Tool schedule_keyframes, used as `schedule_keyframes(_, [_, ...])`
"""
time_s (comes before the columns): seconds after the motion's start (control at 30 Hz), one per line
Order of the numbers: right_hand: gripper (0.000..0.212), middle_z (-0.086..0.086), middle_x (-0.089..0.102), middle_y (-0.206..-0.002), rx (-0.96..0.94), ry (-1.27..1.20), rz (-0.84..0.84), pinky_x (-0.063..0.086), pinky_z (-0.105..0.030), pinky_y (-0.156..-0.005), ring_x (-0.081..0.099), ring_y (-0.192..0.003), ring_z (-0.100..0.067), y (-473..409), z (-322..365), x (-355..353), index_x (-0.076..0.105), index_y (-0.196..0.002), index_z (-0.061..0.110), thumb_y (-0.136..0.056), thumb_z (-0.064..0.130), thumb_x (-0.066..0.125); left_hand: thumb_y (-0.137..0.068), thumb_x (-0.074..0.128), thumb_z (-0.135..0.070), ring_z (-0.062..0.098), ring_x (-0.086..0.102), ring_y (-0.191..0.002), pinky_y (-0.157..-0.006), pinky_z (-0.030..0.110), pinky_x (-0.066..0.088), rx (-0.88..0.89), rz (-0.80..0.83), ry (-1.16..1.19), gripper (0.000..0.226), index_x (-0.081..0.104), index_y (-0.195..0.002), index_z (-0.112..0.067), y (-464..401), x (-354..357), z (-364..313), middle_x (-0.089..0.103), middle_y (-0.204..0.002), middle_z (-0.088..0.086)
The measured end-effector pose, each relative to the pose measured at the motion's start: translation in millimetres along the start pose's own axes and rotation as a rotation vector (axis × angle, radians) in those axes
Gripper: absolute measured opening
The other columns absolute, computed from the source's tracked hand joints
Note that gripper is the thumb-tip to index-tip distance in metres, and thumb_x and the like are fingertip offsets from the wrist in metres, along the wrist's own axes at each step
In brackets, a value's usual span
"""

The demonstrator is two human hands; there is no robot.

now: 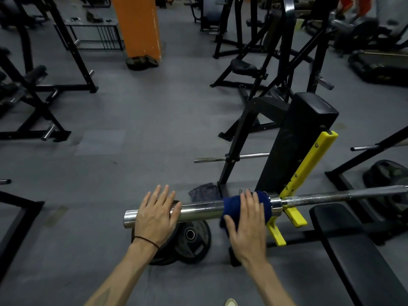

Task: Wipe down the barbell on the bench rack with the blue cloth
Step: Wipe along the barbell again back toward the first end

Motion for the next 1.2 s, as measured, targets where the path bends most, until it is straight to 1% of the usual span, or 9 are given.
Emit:
schedule_keyframes(0.1, [0.080,-0.009,0.012,-0.173,-0.102,-0.038,0.099,0.000,-0.041,-0.129,0.005,-0.160,-0.024,11.4,50.0,23.7,0.019,-0.164,0.006,-0.107,0.063,0.028,-0.100,0.036,-0.048,0.030,0.058,-0.129,-0.107,0.047,0.044,-0.038,-0.011,0.029,0.057,0.073,-0.119,-0.009,-4.3,-2.0,-2.1,0.067,-0.130,0.011])
schedule_keyframes(0.2, [0.075,-0.007,0.022,-0.171,-0.255,0.090,0.169,0.007,-0.038,-0.129,0.015,-0.159,-0.020,-9.2,33.6,19.6,0.026,-0.163,0.011,-0.108,0.063,0.028,-0.100,0.035,-0.049,0.030,0.057,-0.129,-0.108,0.047,0.044,-0.030,-0.012,0.035,0.059,0.072,-0.121,-0.009,-4.9,-3.6,-0.5,0.066,-0.131,0.011])
schedule_keyframes(0.37, [0.078,-0.008,0.017,-0.172,0.017,0.021,0.033,0.002,-0.038,-0.130,0.013,-0.160,-0.025,-1.6,0.7,1.1,0.025,-0.162,0.007,-0.107,0.062,0.027,-0.099,0.036,-0.049,0.032,0.058,-0.128,-0.107,0.048,0.045,-0.045,-0.017,0.026,0.059,0.073,-0.119,-0.008,-5.6,-3.1,-2.5,0.068,-0.128,0.012])
schedule_keyframes(0.53, [0.078,-0.008,0.017,-0.172,-0.255,0.060,0.161,0.006,-0.041,-0.129,0.010,-0.160,-0.022,1.9,42.6,26.1,0.024,-0.163,0.009,-0.107,0.063,0.028,-0.099,0.035,-0.049,0.031,0.059,-0.126,-0.105,0.047,0.046,-0.067,0.009,0.032,0.059,0.074,-0.118,-0.009,-9.1,-3.7,-3.1,0.070,-0.124,0.011])
schedule_keyframes(0.73, [0.075,-0.004,0.017,-0.172,0.049,-0.050,0.021,0.003,-0.040,-0.130,0.012,-0.160,-0.022,-3.3,0.9,6.0,0.026,-0.162,0.009,-0.107,0.061,0.027,-0.099,0.034,-0.049,0.030,0.059,-0.127,-0.106,0.046,0.046,-0.075,0.042,0.031,0.060,0.074,-0.118,-0.009,-5.5,-3.9,-3.4,0.070,-0.125,0.010])
schedule_keyframes(0.83, [0.079,-0.008,0.013,-0.173,-0.112,-0.050,0.096,0.000,-0.041,-0.129,0.005,-0.160,-0.024,14.4,45.2,25.0,0.021,-0.163,0.007,-0.107,0.063,0.027,-0.098,0.032,-0.052,0.029,0.059,-0.127,-0.105,0.045,0.046,-0.101,0.075,0.048,0.063,0.073,-0.121,-0.011,-9.7,-4.1,-1.6,0.069,-0.126,0.009])
schedule_keyframes(0.93, [0.072,-0.003,0.020,-0.171,-0.314,0.105,0.180,0.004,-0.037,-0.129,0.012,-0.159,-0.017,-12.6,32.7,20.3,0.026,-0.163,0.014,-0.108,0.061,0.028,-0.100,0.025,-0.059,0.025,0.053,-0.134,-0.110,0.043,0.043,-0.107,0.115,0.064,0.069,0.063,-0.136,-0.014,-12.0,-2.2,1.1,0.061,-0.139,0.007])
schedule_keyframes(1.1, [0.071,-0.003,0.021,-0.171,0.000,0.017,0.032,0.004,-0.038,-0.130,0.019,-0.158,-0.023,-6.1,-6.2,2.9,0.029,-0.161,0.012,-0.108,0.059,0.025,-0.096,0.006,-0.070,0.020,0.037,-0.146,-0.118,0.038,0.031,-0.112,0.176,0.034,0.084,0.046,-0.150,-0.019,-14.4,-2.1,0.3,0.043,-0.155,0.001])
schedule_keyframes(1.2, [0.076,-0.007,0.013,-0.173,-0.070,-0.042,0.069,0.003,-0.042,-0.129,0.007,-0.160,-0.025,13.2,40.9,24.7,0.021,-0.164,0.010,-0.108,0.061,0.027,-0.087,-0.005,-0.074,0.016,0.023,-0.152,-0.121,0.034,0.022,-0.130,0.236,0.066,0.093,0.034,-0.156,-0.024,-20.5,-4.8,-0.9,0.031,-0.162,-0.003])
Point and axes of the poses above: each hand's wrist, its own y-axis away from the middle knuckle, its own x-axis out of the palm, z = x × y, the point moved 6 cm from there along -y, towards the middle knuckle
